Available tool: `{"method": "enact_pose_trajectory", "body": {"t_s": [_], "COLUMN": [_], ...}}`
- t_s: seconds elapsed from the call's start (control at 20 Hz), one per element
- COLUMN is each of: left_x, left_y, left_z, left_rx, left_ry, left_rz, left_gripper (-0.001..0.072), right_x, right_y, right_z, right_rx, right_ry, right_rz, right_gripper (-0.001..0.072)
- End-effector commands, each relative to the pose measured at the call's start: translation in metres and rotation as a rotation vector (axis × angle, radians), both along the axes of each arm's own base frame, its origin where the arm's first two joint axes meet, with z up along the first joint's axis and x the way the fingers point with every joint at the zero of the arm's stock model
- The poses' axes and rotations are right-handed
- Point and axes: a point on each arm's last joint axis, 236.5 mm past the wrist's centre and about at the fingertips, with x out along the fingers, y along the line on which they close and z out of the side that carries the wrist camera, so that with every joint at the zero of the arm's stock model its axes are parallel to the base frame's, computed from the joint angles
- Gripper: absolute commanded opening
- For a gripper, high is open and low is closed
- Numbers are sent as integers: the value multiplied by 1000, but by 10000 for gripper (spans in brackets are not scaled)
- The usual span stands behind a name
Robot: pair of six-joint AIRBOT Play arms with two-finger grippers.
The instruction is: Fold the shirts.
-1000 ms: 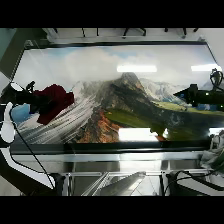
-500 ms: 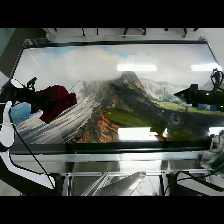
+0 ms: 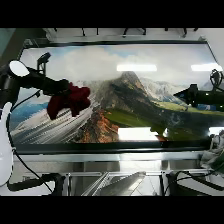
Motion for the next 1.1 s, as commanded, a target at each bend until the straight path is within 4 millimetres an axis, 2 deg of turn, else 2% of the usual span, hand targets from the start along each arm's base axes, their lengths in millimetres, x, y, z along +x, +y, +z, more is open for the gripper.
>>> {"method": "enact_pose_trajectory", "body": {"t_s": [0.0, 0.1, 0.2, 0.35, 0.45, 0.5, 0.55, 0.6, 0.75, 0.85, 0.95, 1.0, 1.05], "left_x": [-40, -47, -61, -87, -92, -91, -90, -87, -88, -85, -55, -43, -36], "left_y": [-101, -150, -191, -235, -257, -263, -265, -261, -221, -178, -128, -107, -86], "left_z": [34, 23, -5, -50, -61, -61, -59, -56, -41, -22, -7, -6, -14], "left_rx": [-50, -19, -3, 14, 22, 28, 37, 49, 131, 201, 267, 261, 226], "left_ry": [-83, -143, -118, -22, -9, -3, 8, 27, 99, 100, 17, 6, 43], "left_rz": [-123, -173, -218, -308, -348, -362, -373, -374, -442, -470, -363, -302, -250], "left_gripper": [16, 16, 16, 16, 17, 106, 518, 694, 694, 693, 693, 693, 693], "right_x": [1, 1, 2, 3, 3, 5, 8, 9, 9, 11, 16, 18, 22], "right_y": [-1, -1, -1, 0, 0, 2, 4, 8, 13, 13, 14, 14, 16], "right_z": [-4, -6, -6, -5, -4, -1, 4, 10, 16, 16, 19, 22, 29], "right_rx": [6, 8, 12, 23, 27, 43, 72, 107, 145, 162, 202, 221, 258], "right_ry": [11, 15, 16, 13, 11, 4, -7, -16, -21, -19, -27, -32, -47], "right_rz": [-1, -1, -2, -5, -5, -9, -15, -13, -2, -7, -18, -24, -34], "right_gripper": [22, 22, 22, 22, 22, 22, 22, 22, 22, 22, 22, 22, 22]}}
